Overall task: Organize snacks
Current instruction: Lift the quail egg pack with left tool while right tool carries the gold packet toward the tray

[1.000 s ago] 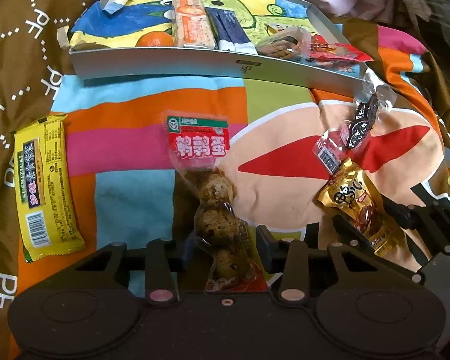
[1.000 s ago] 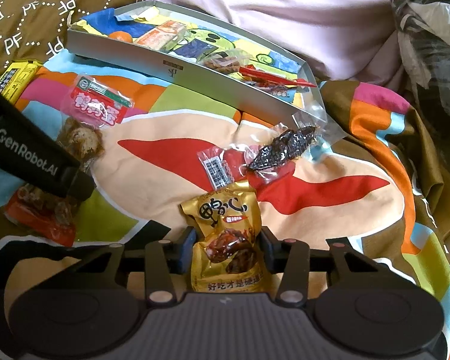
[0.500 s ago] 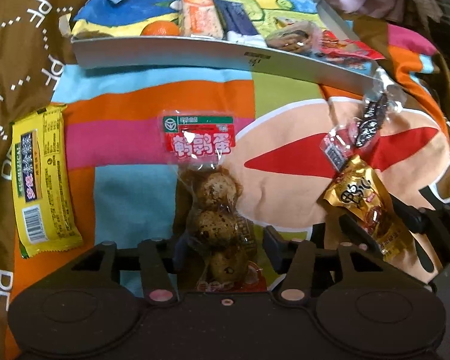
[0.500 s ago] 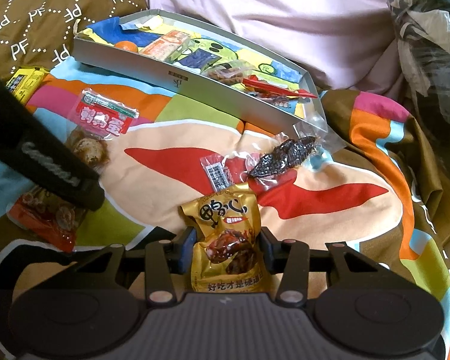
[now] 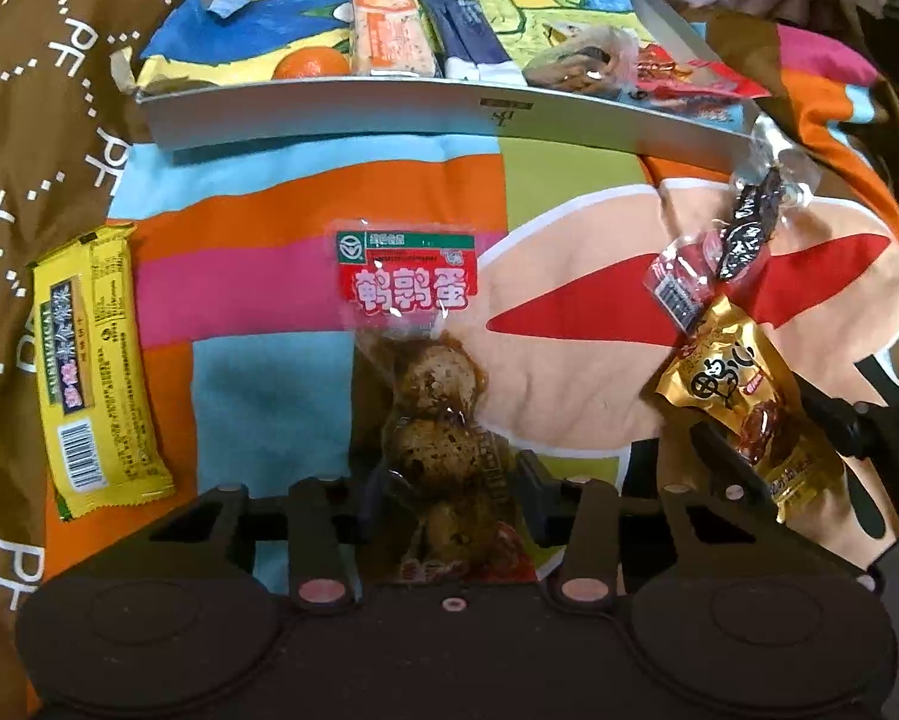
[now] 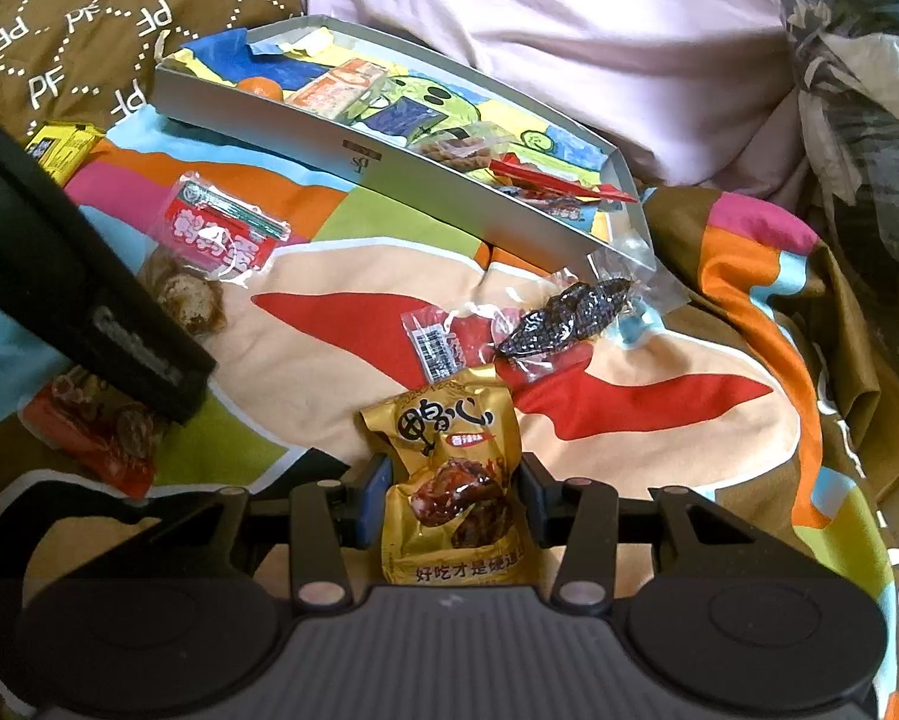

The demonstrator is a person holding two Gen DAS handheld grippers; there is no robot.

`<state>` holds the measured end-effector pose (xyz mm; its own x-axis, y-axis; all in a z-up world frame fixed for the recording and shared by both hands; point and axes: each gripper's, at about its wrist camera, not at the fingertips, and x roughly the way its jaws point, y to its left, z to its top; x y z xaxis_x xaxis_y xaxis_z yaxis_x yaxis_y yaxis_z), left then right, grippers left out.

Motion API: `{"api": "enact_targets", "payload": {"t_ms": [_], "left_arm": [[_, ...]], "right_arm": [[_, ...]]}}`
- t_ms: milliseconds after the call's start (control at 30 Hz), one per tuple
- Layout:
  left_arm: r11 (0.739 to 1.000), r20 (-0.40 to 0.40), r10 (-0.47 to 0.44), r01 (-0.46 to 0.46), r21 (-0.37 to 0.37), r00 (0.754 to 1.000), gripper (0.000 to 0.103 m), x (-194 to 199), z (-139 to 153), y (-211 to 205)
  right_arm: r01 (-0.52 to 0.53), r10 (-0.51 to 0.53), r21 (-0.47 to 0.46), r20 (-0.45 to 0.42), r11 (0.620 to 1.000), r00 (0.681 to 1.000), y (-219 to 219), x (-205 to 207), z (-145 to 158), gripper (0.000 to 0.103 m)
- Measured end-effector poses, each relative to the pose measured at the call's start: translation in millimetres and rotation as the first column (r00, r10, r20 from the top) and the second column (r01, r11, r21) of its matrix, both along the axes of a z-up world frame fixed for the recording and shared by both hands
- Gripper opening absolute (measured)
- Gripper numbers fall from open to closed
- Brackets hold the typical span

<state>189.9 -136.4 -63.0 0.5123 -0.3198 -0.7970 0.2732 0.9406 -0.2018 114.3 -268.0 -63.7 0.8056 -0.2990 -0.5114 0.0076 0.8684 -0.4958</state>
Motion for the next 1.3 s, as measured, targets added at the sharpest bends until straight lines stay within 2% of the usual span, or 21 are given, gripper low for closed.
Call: {"api": "enact_targets", "payload": {"t_ms": [200, 333, 467, 667, 867, 967, 1033, 1167, 1300], "left_arm": [[1.000, 0.002, -0.016, 0.016, 0.000, 1.000, 0.043, -14.3, 6.0, 7.9], [1.000, 0.017, -0.027, 0.027, -0.004, 0.999, 0.042, -23.0, 13.0, 8.8], [0.998, 0.036, -0.051, 0.050, 0.028, 0.998, 0.042, -31.2, 16.9, 7.5], [0.997, 0.066, -0.069, 0.066, 0.047, 0.995, 0.041, -40.0, 23.9, 12.1], [0.999, 0.083, -0.051, 0.050, 0.019, 0.995, 0.038, -42.8, 29.2, 18.8], [0.997, 0.064, -0.055, 0.052, 0.055, 0.996, 0.037, -41.0, 23.7, 16.4], [0.998, 0.043, -0.046, 0.043, 0.054, 0.998, 0.038, -38.9, 17.9, 17.6], [0.999, -0.003, -0.033, 0.033, 0.042, 0.999, 0.046, -30.8, 10.9, 19.9], [0.997, -0.024, -0.036, 0.037, 0.073, 0.999, 0.055, -23.5, 5.2, 15.1]], "right_arm": [[-0.044, 0.043, -0.178, -0.006, 0.983, 0.999, 18.5, -10.6, -8.9, 0.048], [-0.076, 0.085, -0.266, 0.022, 0.961, 0.996, 30.8, -19.6, -11.7, 0.048], [-0.106, 0.126, -0.324, 0.040, 0.940, 0.991, 41.6, -25.0, -14.1, 0.047], [-0.119, 0.151, -0.335, 0.072, 0.935, 0.986, 44.3, -27.8, -10.0, 0.048], [-0.123, 0.165, -0.317, 0.111, 0.940, 0.980, 44.4, -30.2, -3.9, 0.048], [-0.125, 0.166, -0.309, 0.110, 0.943, 0.980, 44.2, -30.1, -3.1, 0.048], [-0.127, 0.168, -0.308, 0.111, 0.943, 0.979, 44.0, -30.5, -3.0, 0.048], [-0.128, 0.168, -0.303, 0.109, 0.944, 0.980, 44.6, -32.3, -3.6, 0.048], [-0.126, 0.167, -0.304, 0.115, 0.944, 0.979, 43.9, -31.3, -2.7, 0.048]]}}
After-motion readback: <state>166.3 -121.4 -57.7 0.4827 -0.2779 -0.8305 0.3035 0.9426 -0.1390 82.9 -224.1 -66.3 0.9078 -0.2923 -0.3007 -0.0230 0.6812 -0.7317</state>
